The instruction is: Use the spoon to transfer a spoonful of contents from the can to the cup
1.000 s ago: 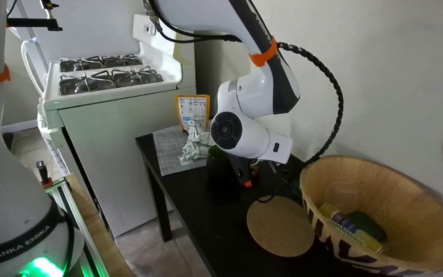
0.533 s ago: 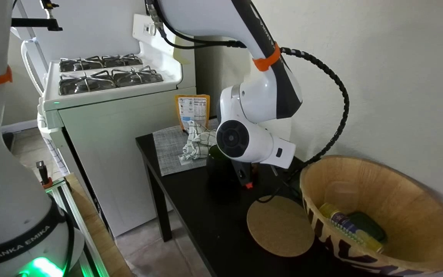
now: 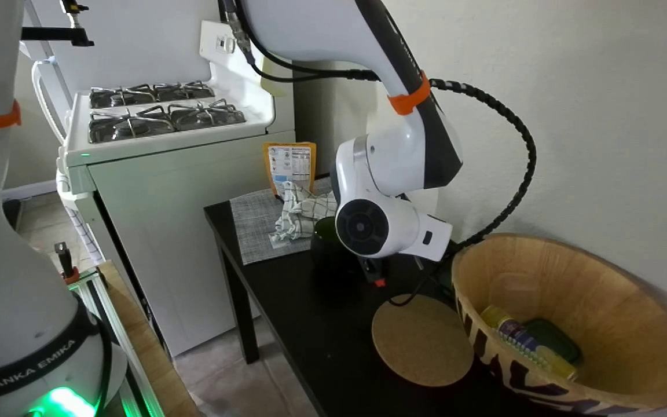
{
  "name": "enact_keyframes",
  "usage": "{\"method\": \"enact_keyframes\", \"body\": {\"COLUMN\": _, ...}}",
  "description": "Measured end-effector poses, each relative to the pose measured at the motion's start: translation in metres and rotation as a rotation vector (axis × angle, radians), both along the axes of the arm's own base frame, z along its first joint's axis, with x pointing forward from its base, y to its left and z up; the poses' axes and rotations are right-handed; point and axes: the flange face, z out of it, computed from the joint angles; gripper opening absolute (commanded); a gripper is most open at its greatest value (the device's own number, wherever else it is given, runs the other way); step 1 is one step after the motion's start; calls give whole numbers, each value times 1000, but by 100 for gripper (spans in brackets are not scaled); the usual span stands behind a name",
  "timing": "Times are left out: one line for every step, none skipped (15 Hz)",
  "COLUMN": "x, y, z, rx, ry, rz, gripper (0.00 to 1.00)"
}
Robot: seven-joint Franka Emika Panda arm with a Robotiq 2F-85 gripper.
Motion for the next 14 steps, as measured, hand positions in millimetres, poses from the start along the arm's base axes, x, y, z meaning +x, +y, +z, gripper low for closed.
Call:
{"method": "enact_keyframes", "body": {"x": 0, "y": -2, "z": 0, "rx": 7, "ry": -9, "rz": 4, "gripper": 2}}
{"method": "enact_keyframes", "body": {"x": 0, "y": -3, "z": -1, "rx": 15, "ry": -18, "rz": 9, "gripper": 2}}
{"method": "enact_keyframes", "body": {"x": 0, "y": -4, "z": -1, "rx": 24, "ry": -28, "rz": 14, "gripper": 2}}
{"method": "enact_keyframes", "body": {"x": 0, "y": -5, "z": -1, "rx": 35, "ry": -37, "rz": 23, "gripper": 2}}
{"method": "enact_keyframes", "body": {"x": 0, "y": -6, "z": -2, "rx": 51, "ry": -46, "rz": 33, "gripper": 2}}
{"method": "enact_keyframes", "body": {"x": -1, "y": -6, "z": -3, "rx": 64, "ry": -54, "rz": 45, "gripper": 2}}
{"method": "enact_keyframes", "body": {"x": -1, "y": -7, "z": -5, "rx": 77, "ry": -63, "rz": 58, "gripper": 2}}
{"method": "enact_keyframes", "body": {"x": -1, "y": -8, "z": -6, "rx": 89, "ry": -71, "rz": 69, "gripper": 2}}
{"method": "enact_keyframes", "body": {"x": -1, "y": -9, "z": -6, "rx": 98, "ry": -77, "rz": 79, "gripper": 2}}
{"method": "enact_keyframes", "body": {"x": -2, "y": -10, "z": -7, "rx": 104, "ry": -83, "rz": 89, "gripper": 2}}
{"method": "enact_keyframes", "body": {"x": -2, "y": -11, "z": -7, "rx": 108, "ry": -87, "rz": 97, "gripper": 2}}
{"method": "enact_keyframes", "body": {"x": -3, "y": -12, "z": -7, "rx": 111, "ry": -90, "rz": 104, "gripper": 2}}
{"method": "enact_keyframes", "body": {"x": -4, "y": -14, "z": -7, "rx": 110, "ry": -91, "rz": 109, "gripper": 2}}
{"method": "enact_keyframes", "body": {"x": -5, "y": -16, "z": -6, "rx": 111, "ry": -93, "rz": 115, "gripper": 2}}
